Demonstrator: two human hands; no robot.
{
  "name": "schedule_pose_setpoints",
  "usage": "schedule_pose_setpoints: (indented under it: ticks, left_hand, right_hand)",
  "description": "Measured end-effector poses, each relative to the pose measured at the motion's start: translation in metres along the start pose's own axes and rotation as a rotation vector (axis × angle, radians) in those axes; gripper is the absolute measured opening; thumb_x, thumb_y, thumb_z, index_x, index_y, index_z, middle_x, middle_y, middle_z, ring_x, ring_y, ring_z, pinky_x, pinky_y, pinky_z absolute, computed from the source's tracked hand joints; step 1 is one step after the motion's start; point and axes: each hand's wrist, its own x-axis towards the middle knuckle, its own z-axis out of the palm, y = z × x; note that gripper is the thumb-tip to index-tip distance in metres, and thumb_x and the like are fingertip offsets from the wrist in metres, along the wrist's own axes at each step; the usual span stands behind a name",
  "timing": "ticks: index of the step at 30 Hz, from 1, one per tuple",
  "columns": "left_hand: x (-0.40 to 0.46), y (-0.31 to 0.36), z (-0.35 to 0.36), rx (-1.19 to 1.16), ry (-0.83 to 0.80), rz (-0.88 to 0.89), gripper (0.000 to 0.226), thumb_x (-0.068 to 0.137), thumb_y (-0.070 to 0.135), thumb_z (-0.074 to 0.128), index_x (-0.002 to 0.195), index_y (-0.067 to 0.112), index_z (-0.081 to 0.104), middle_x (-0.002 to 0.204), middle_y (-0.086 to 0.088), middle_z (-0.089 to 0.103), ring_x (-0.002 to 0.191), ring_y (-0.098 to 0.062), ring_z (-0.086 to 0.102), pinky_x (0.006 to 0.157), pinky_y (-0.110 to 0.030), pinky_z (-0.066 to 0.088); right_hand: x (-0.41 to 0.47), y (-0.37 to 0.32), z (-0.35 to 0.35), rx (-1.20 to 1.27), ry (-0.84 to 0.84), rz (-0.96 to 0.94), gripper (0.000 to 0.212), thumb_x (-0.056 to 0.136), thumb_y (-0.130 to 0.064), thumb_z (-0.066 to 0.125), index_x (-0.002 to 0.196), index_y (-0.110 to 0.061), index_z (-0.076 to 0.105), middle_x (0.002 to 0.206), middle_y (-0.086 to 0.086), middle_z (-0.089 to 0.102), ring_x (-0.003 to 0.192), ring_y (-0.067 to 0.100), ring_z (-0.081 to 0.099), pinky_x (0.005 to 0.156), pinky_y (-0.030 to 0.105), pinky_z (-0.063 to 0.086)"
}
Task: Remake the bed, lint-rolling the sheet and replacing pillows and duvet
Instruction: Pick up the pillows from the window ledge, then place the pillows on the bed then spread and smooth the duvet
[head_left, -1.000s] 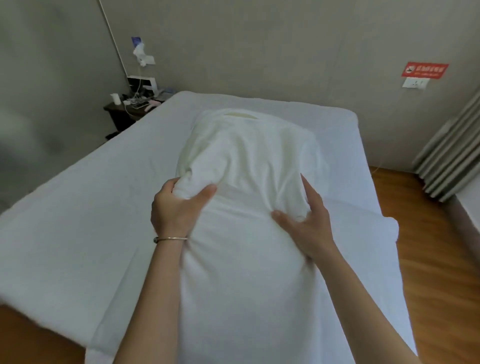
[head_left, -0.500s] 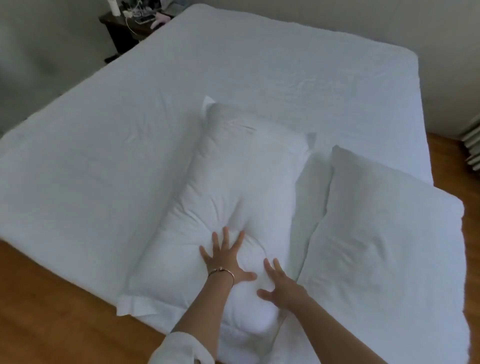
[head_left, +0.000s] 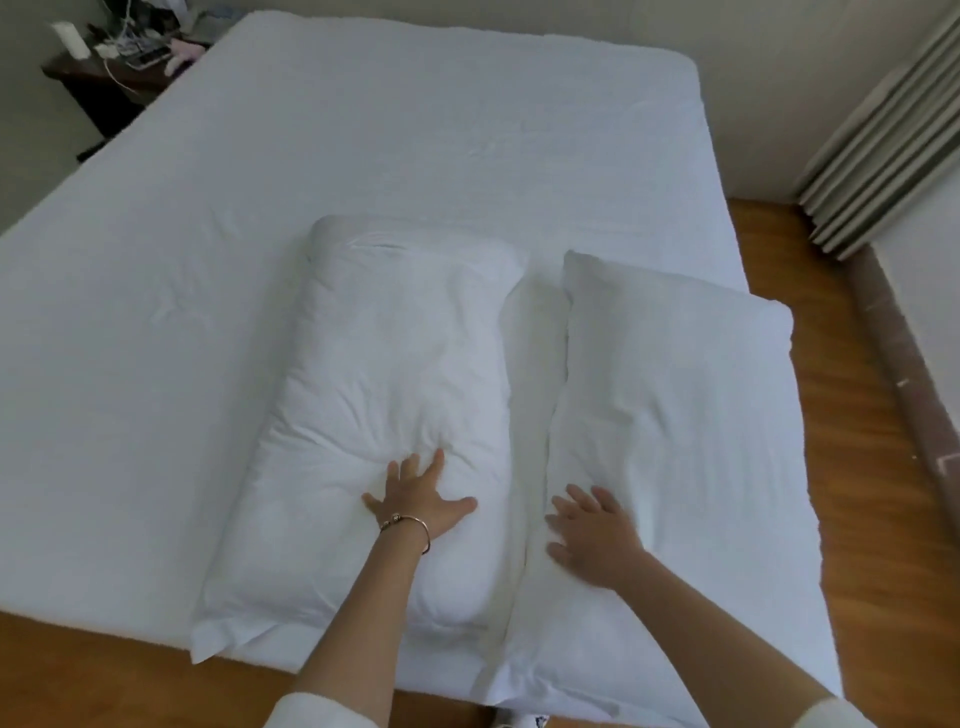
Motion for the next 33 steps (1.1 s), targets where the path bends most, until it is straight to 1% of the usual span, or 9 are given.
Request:
schedule_pose_setpoints:
  ticks: [2, 4, 7, 10, 17, 21, 24, 27, 33]
  left_hand:
    - [-0.016, 0.037, -0.01, -0.196, -0.079, 0.13, 0.067, 0.08, 0.06, 0.059, 0.141, 0.037, 0.044, 0.15, 0.004, 0.039, 0.135, -0.018, 0.041, 0.113, -0.041, 0.031]
    - [-0.038, 0.087, -0.02, -0.356, -0.084, 0.278, 0.043, 0.087, 0.045, 0.059, 0.126, 0.026, 0.061, 0.132, 0.001, 0.06, 0.118, -0.019, 0.057, 0.103, -0.032, 0.042]
    - [-0.089, 0.173, -0.031, -0.424, 0.058, 0.481, 0.032, 0.092, 0.036, 0.053, 0.119, 0.023, 0.064, 0.122, 0.002, 0.065, 0.112, -0.02, 0.058, 0.093, -0.028, 0.045]
    - [-0.165, 0.252, -0.024, -0.524, 0.055, 0.717, 0.028, 0.093, 0.037, 0.052, 0.112, 0.023, 0.065, 0.112, 0.001, 0.067, 0.104, -0.017, 0.062, 0.087, -0.03, 0.047]
    - [-0.409, 0.368, 0.089, -0.502, -0.182, 1.305, 0.016, 0.095, 0.033, 0.053, 0.107, 0.031, 0.063, 0.098, 0.012, 0.07, 0.094, -0.003, 0.065, 0.081, -0.019, 0.049]
    - [-0.556, 0.403, 0.196, -0.454, -0.422, 1.515, 0.008, 0.094, 0.028, 0.057, 0.097, 0.032, 0.064, 0.094, 0.005, 0.072, 0.092, -0.01, 0.068, 0.084, -0.022, 0.051]
    - [-0.66, 0.409, 0.278, -0.335, -0.552, 1.691, 0.011, 0.095, 0.031, 0.057, 0.104, 0.029, 0.063, 0.102, 0.003, 0.07, 0.098, -0.013, 0.065, 0.088, -0.025, 0.05]
    - [-0.752, 0.395, 0.347, -0.187, -0.695, 1.834, 0.013, 0.095, 0.033, 0.056, 0.106, 0.029, 0.063, 0.1, 0.008, 0.068, 0.096, -0.009, 0.064, 0.081, -0.018, 0.047]
    - [-0.902, 0.371, 0.455, 0.052, -0.919, 2.019, 0.019, 0.093, 0.033, 0.058, 0.108, 0.024, 0.066, 0.091, 0.01, 0.068, 0.088, -0.007, 0.064, 0.071, -0.017, 0.044]
  right_hand:
    - [-0.033, 0.016, -0.001, 0.224, 0.037, -0.024, 0.056, 0.098, -0.052, 0.028, 0.149, -0.03, 0.036, 0.161, -0.007, 0.024, 0.15, 0.013, 0.013, 0.121, 0.034, 0.006]
    - [-0.071, 0.031, -0.009, 0.626, 0.151, 0.027, 0.05, 0.098, -0.038, 0.052, 0.146, -0.028, 0.042, 0.154, -0.005, 0.038, 0.141, 0.013, 0.035, 0.117, 0.028, 0.024]
    - [-0.149, 0.067, -0.025, 1.099, 0.49, 0.202, 0.042, 0.094, -0.027, 0.064, 0.134, -0.028, 0.054, 0.133, -0.004, 0.059, 0.11, 0.01, 0.06, 0.094, 0.024, 0.048]
    - [-0.247, 0.109, -0.025, 1.287, 0.807, 0.376, 0.032, 0.095, -0.024, 0.063, 0.124, -0.035, 0.056, 0.114, -0.006, 0.066, 0.091, 0.012, 0.067, 0.083, 0.032, 0.056]
    - [-0.523, 0.129, 0.062, 1.247, 1.334, 0.764, 0.029, 0.097, -0.03, 0.056, 0.126, -0.029, 0.056, 0.1, -0.006, 0.07, 0.087, 0.01, 0.068, 0.077, 0.021, 0.056]
    - [-0.676, 0.094, 0.141, 1.206, 1.548, 1.005, 0.026, 0.098, -0.026, 0.056, 0.123, -0.027, 0.056, 0.099, -0.005, 0.071, 0.08, 0.008, 0.069, 0.075, 0.018, 0.055]
    - [-0.773, 0.056, 0.197, 1.17, 1.711, 1.229, 0.026, 0.099, -0.025, 0.055, 0.124, -0.022, 0.059, 0.098, -0.003, 0.071, 0.079, 0.011, 0.07, 0.078, 0.022, 0.057]
    - [-0.851, 0.015, 0.246, 1.171, 1.855, 1.443, 0.019, 0.101, -0.026, 0.052, 0.116, -0.024, 0.063, 0.091, -0.003, 0.072, 0.077, 0.014, 0.07, 0.079, 0.028, 0.059]
    - [-0.981, -0.042, 0.337, 1.236, 1.977, 1.69, 0.022, 0.1, -0.03, 0.051, 0.104, -0.019, 0.069, 0.084, -0.001, 0.074, 0.068, 0.015, 0.068, 0.077, 0.028, 0.055]
